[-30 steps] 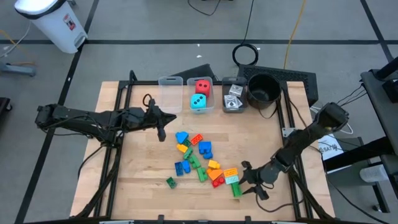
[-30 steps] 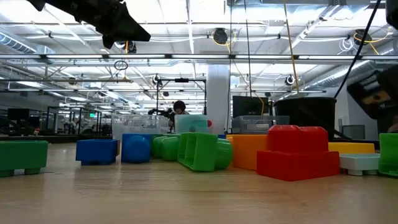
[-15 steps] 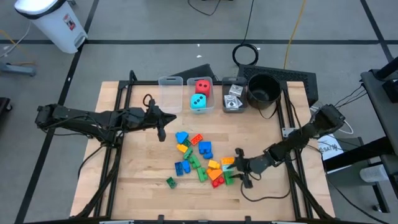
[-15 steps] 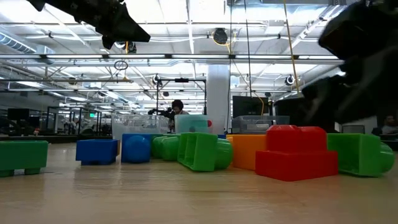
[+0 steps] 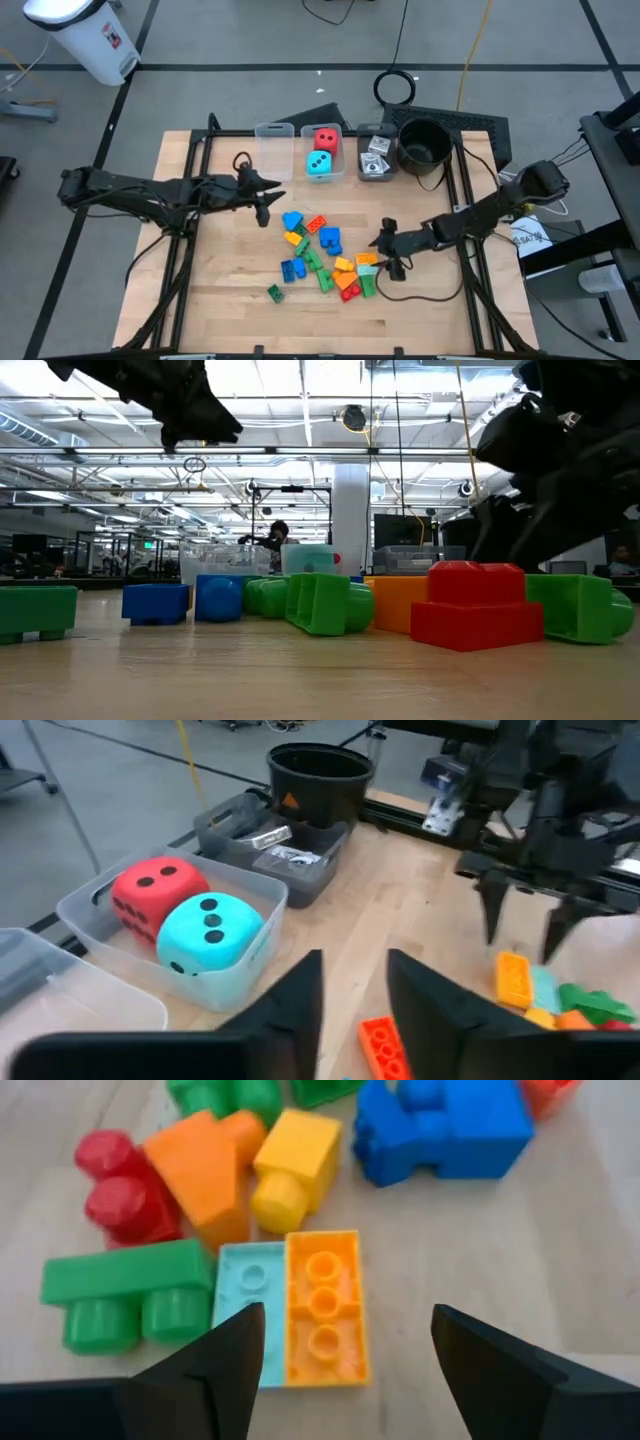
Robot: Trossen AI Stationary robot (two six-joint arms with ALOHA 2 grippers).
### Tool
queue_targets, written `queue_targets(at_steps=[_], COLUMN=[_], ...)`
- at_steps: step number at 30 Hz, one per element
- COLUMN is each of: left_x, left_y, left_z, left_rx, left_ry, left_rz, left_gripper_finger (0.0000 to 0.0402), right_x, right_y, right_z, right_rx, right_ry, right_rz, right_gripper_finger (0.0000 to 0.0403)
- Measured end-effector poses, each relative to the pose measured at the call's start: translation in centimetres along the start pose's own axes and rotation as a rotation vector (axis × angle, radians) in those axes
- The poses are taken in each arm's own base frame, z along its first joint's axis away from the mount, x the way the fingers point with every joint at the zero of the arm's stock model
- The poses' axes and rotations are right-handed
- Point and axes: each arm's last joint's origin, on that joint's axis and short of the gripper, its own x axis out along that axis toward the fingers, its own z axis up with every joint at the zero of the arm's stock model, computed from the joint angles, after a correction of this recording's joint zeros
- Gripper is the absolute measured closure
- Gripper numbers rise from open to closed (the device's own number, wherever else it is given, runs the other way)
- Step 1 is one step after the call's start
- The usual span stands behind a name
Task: Pick & Place Toys
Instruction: Put the yellow game piece into the left transparent bin
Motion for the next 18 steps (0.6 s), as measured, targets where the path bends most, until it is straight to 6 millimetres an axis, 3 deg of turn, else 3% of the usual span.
queue_targets(at_steps=[8,18], left_x=[1.9,3.9], left_y=[-0.3,-0.8], left_z=[-1.4,-2.3], left_rx=[0.078,0.127], left_ry=[0.087,0.105], left_rz=[0.031,0.031], left_gripper_finger=[0.0177,0.0156], right_x=[1.3,1.6], right_y=[-0.6,-0.6], right_z=[-0.9,-1.1], right_rx=[-0.019,-0.088], right_ry=[0.071,0.082], right_rz=[-0.011,-0.012], right_gripper_finger=[0.0175,0.0242])
